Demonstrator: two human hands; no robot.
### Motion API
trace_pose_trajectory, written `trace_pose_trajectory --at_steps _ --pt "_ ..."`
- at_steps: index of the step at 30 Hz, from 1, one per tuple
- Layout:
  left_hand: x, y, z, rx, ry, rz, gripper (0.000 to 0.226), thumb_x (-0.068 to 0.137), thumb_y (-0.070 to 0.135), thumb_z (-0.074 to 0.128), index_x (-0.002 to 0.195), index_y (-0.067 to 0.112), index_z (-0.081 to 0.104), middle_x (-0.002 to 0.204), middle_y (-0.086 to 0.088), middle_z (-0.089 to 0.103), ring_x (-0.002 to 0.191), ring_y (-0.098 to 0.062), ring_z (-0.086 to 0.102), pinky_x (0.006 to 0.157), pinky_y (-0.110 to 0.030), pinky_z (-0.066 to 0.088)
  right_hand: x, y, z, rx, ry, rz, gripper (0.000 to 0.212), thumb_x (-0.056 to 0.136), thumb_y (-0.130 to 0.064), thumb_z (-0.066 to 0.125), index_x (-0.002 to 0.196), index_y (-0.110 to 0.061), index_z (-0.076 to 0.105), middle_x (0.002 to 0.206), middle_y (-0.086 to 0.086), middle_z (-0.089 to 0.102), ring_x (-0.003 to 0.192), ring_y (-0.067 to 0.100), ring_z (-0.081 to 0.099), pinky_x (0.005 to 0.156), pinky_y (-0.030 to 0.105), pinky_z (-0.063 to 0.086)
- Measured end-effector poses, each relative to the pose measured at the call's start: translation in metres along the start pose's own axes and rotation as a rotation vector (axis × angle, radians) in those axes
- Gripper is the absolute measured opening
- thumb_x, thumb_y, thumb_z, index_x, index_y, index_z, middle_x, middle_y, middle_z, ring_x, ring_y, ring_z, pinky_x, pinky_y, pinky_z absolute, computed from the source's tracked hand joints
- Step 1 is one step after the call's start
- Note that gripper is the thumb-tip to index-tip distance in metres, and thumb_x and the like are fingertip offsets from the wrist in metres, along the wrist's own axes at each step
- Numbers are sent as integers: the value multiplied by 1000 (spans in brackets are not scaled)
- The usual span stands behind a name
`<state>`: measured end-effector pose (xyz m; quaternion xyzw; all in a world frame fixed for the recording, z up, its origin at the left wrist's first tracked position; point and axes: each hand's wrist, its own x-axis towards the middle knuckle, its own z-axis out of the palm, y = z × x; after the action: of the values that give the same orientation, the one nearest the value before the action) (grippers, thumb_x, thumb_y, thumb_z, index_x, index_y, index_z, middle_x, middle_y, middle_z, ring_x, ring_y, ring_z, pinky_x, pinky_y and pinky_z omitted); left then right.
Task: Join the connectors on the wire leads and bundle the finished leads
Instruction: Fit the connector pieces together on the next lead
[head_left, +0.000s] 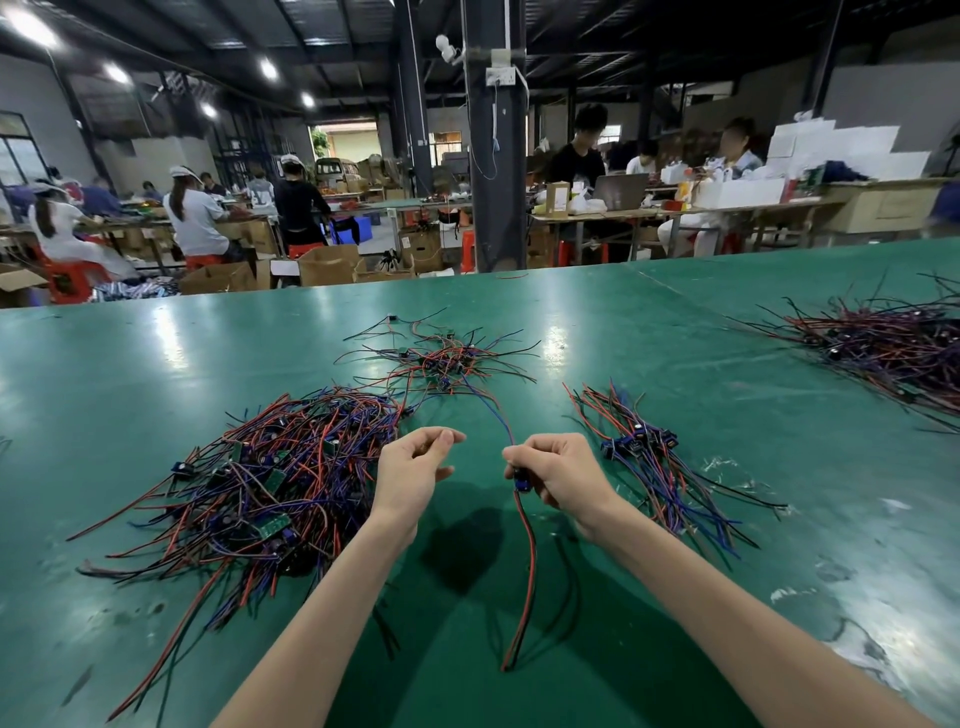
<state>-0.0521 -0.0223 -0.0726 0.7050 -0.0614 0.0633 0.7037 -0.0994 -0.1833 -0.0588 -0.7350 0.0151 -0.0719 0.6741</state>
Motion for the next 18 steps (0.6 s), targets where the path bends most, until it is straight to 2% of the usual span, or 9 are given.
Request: trace_pose_trajectory --at_steps 2,5,8,12,18 --pt "-1 0 2 19 -5 3 26 94 11 56 75 19 71 72 7 63 70 -2 54 63 -20 51 0 -1 0 3 5 1 27 85 -10 65 58 -6 63 46 -6 60 33 0 42 34 11 26" --pt "-3 0 4 15 -16 10 25 96 10 52 81 17 71 61 7 54 58 -5 49 64 -22 53 -1 -3 -1 7 17 1 28 86 -11 65 58 -7 63 46 -6 60 32 0 42 34 11 26" --pt "-4 0 7 3 -29 -32 29 98 3 44 84 13 67 71 -2 57 55 -9 53 67 -26 54 -2 -4 -1 15 33 4 28 86 -11 64 59 -6 62 45 -7 59 31 1 38 33 11 25" --pt "-9 0 14 11 -71 -94 33 94 -5 35 80 6 62 72 -8 58 53 -14 57 70 -35 53 -1 -6 -2 34 57 12 29 86 -11 64 57 -7 61 43 -7 57 30 2 33 32 12 23" --pt "-16 2 22 40 -150 -112 40 91 -10 26 82 5 63 68 -4 59 50 -13 58 60 -28 51 1 -5 -6 85 84 28 31 85 -14 66 55 -10 64 46 -2 55 30 6 31 33 14 19"
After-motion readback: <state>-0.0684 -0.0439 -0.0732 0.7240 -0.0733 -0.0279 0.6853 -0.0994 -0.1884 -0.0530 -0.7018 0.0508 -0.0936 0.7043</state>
